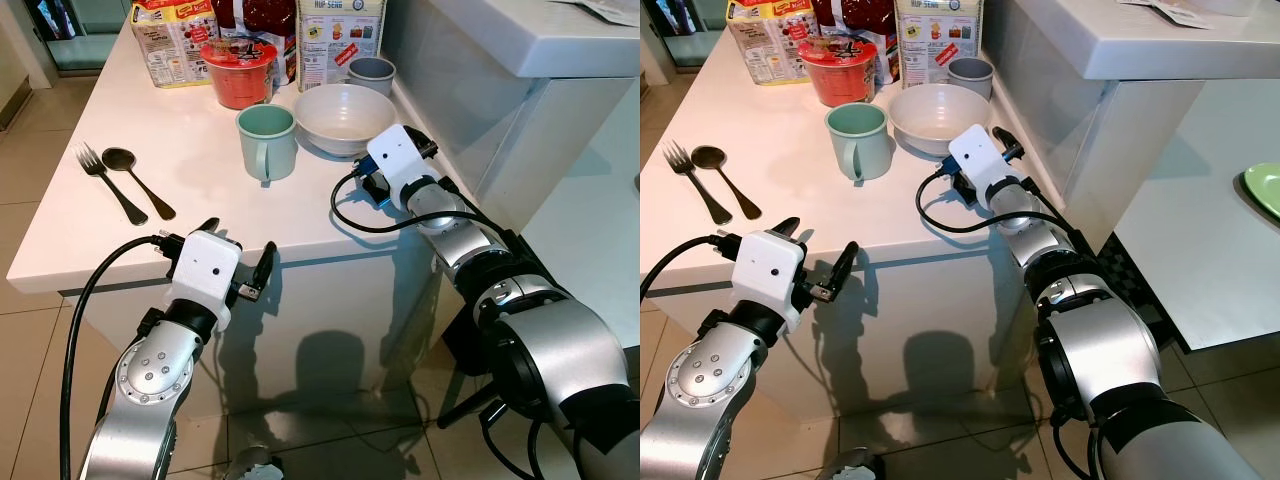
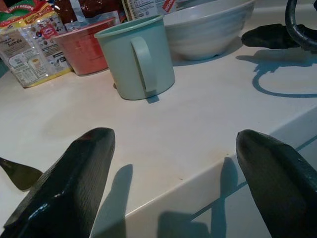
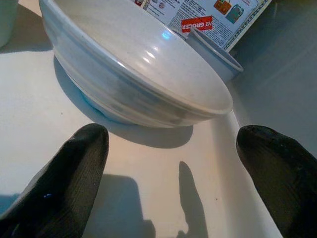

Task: Setting the table

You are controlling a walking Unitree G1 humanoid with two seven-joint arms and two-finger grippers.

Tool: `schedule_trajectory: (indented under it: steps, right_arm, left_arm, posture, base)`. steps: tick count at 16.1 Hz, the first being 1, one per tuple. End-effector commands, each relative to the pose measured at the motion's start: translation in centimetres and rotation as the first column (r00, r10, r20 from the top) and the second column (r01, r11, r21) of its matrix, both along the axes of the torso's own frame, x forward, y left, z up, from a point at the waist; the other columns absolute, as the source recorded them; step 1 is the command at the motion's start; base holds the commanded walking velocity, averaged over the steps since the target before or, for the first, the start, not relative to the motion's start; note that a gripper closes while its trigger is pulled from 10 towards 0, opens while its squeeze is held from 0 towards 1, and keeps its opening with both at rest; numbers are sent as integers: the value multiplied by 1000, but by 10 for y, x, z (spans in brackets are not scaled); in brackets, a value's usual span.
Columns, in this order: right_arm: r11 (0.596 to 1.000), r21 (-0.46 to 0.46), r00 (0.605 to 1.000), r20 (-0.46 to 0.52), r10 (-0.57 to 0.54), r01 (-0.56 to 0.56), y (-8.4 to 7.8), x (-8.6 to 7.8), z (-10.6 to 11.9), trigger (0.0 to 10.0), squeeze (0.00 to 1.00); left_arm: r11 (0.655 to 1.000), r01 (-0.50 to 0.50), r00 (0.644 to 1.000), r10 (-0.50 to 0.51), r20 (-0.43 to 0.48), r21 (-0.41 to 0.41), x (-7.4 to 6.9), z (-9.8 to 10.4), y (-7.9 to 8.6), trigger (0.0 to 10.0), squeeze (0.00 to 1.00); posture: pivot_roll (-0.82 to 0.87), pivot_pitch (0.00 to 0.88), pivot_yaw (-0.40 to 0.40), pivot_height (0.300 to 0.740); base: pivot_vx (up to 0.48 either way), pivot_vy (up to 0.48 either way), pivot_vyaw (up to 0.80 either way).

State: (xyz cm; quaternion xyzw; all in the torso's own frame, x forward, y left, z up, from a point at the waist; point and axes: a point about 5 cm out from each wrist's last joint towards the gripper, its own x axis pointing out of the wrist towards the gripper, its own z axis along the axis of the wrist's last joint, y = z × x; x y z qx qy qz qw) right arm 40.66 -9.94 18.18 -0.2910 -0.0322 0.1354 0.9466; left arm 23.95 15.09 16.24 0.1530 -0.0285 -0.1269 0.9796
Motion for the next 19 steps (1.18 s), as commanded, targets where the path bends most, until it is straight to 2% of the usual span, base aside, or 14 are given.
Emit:
schedule_trajectory:
  steps: [1, 5, 8, 17, 19]
  right_arm:
    - [1000, -4, 1000, -4, -9, 9, -2, 1, 3, 10000, 0]
    - [1000, -6, 1000, -5, -8, 8, -2, 1, 2, 10000, 0]
    - [1000, -5, 1000, -6, -8, 8, -3, 1, 2, 10000, 0]
    - [1000, -5, 1000, -5, -14, 14, -4, 2, 2, 10000, 0]
    - [1000, -4, 1000, -3, -18, 18, -5, 2, 3, 10000, 0]
  left_arm:
    - [1000, 2, 1000, -2, -18, -10, 1, -1, 0, 10000, 0]
    - [1000, 12, 1000, -12, -14, 15, 1, -1, 1, 10000, 0]
    - [999, 11, 1000, -11, -6, 35, 1, -1, 2, 10000, 0]
    - [998, 18, 1000, -19, 6, 64, 1, 1, 1, 10000, 0]
    - [998, 20, 1000, -20, 8, 67, 2, 1, 2, 10000, 0]
  posture:
    - [346, 72, -32, 740]
    - [343, 75, -29, 740]
    - [343, 75, -28, 740]
    - [341, 75, -19, 740]
    - [341, 70, -17, 740]
  base:
    - [0, 465, 0]
    - [68, 447, 0]
    - [462, 0, 0]
    - [0, 0, 0]
    - [285, -377, 0]
